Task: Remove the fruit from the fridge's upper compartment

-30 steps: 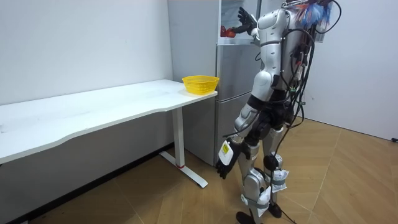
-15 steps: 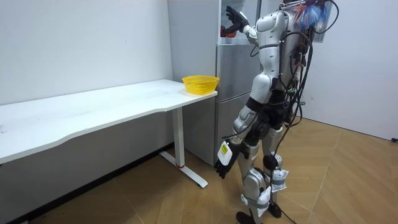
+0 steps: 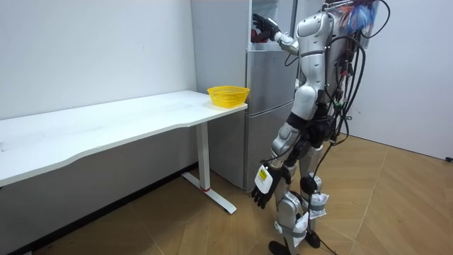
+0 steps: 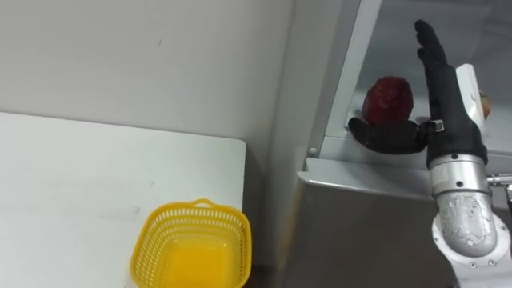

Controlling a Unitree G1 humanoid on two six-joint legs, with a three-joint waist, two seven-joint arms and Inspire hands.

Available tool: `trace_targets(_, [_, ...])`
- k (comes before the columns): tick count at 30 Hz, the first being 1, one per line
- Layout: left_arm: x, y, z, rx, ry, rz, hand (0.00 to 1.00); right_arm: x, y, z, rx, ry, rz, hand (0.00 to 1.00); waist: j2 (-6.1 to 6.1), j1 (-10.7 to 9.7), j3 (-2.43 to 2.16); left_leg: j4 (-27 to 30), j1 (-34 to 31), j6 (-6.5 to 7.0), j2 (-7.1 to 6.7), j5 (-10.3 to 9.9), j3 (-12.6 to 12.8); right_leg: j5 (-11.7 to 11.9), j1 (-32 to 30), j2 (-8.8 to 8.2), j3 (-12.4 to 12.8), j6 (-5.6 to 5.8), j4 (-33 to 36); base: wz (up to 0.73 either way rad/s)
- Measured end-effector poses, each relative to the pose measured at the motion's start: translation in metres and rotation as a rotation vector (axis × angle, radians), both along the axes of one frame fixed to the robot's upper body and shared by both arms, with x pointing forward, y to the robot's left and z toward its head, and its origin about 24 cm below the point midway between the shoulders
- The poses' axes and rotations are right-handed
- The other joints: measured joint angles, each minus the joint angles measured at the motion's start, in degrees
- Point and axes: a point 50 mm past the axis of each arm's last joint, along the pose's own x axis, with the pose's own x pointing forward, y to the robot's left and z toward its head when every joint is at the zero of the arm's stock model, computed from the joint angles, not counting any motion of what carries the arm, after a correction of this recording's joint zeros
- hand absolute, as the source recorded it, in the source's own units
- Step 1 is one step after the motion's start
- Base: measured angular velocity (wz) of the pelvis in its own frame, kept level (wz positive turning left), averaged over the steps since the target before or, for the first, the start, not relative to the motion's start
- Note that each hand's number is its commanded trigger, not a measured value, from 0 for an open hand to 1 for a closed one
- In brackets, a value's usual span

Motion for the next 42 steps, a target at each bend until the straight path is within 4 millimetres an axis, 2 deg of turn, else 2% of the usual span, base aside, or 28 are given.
trace_targets(6, [-0.002,0.000,0.000,-0.003,0.005,0.000,0.00,0.005,-0.002,-0.003,0.010,0.022,-0.007,0.00,0.86,0.07,-0.63,0.01,1.07,-0.01,-0.02,0.02,0.08,0.02,0.60,-0.01,0.19,0.00,0.00,0.00])
trace_targets(11, [-0.002,0.000,0.000,-0.010,0.005,-0.003,0.00,0.007,-0.003,-0.008,0.010,0.043,-0.011,0.00,1.16,0.12,-0.44,-0.33,1.48,-0.01,-0.01,0.02,0.07,0.01,1.24,0.00,0.15,0.00,-0.08,0.00])
trace_targets(21, [-0.007,-0.001,0.000,-0.017,0.018,0.002,0.00,0.008,-0.006,-0.013,0.021,0.065,-0.019,0.00,1.19,0.15,-0.42,-0.39,1.53,-0.02,-0.02,0.03,0.02,0.02,1.38,0.02,0.23,-0.01,-0.01,0.00])
trace_targets(27, [-0.008,0.000,0.000,-0.028,0.042,0.004,0.00,0.012,-0.010,-0.023,0.115,0.137,0.059,0.00,0.79,-0.19,-0.67,-0.42,1.64,-0.02,0.00,0.04,-0.02,0.02,1.39,-0.12,-0.41,-0.01,0.04,0.00])
trace_targets(35, [-0.012,0.005,0.001,-0.038,0.077,0.004,0.00,0.016,-0.008,-0.030,0.147,0.224,0.163,0.00,0.63,-0.84,-0.56,-0.09,1.50,-0.02,-0.05,0.03,-0.12,0.02,1.59,-0.16,-0.55,-0.01,-0.05,0.00])
trace_targets(42, [-0.013,0.010,0.003,-0.030,0.084,0.005,0.00,0.016,-0.020,-0.033,0.180,0.272,0.188,0.00,0.39,-0.27,-0.68,0.04,1.59,0.01,-0.17,0.04,-0.14,0.00,1.82,-0.29,-0.50,0.00,-0.21,0.00])
